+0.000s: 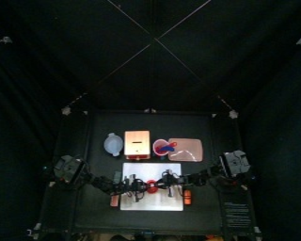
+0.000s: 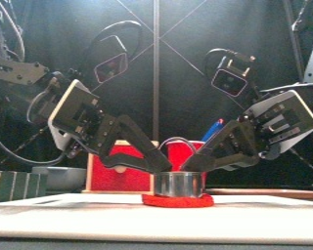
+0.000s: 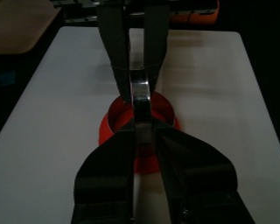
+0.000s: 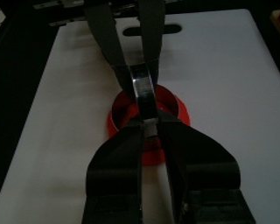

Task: Get the cutter from the drawer then cut the dough then place the extra dough in the bowl
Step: Cut the dough

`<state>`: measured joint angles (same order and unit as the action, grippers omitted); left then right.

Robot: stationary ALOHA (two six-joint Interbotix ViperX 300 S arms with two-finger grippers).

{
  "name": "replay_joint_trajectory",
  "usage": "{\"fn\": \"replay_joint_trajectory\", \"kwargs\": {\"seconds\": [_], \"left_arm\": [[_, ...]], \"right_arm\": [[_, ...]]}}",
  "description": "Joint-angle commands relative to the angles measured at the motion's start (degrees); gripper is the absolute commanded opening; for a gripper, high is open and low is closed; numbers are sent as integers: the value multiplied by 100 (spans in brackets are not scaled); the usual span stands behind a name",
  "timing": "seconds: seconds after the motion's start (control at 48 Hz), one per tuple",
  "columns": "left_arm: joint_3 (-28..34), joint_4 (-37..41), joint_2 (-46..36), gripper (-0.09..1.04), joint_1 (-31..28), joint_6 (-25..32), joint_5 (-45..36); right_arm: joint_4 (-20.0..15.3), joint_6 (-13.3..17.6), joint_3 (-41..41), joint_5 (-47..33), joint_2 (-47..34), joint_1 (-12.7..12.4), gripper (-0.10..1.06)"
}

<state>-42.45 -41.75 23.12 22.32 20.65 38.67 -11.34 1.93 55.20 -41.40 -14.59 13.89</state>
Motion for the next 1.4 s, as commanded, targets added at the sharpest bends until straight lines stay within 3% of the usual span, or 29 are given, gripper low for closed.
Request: {"fn": "replay_joint_trajectory", "kwargs": {"seconds": [0.021, 0.25, 0.583, 0.771, 0.854, 1.188, 1.396], "left_arm": [[-97, 26, 185, 57, 18, -44, -527], [-35, 105, 141, 57, 9, -26, -642], [176, 861, -519, 61, -439, 475, -466], [246, 870, -624, 82, -571, 483, -343], [176, 879, -826, 86, -562, 510, -79], [-756, 1002, -1951, 85, -387, 483, 712], [-967, 958, -1898, 76, -149, 492, 782]], "right_arm": [[-97, 35, 193, 141, -308, 185, 44], [-202, -44, 18, 299, -255, 229, 44], [360, -62, -615, 1433, 62, 202, 44], [387, -44, -703, 1538, 88, 185, 46], [378, -35, -703, 1573, 97, 176, 46], [352, -35, -721, 1723, 281, 9, 46], [466, -26, -940, 2065, 677, 0, 48]]}}
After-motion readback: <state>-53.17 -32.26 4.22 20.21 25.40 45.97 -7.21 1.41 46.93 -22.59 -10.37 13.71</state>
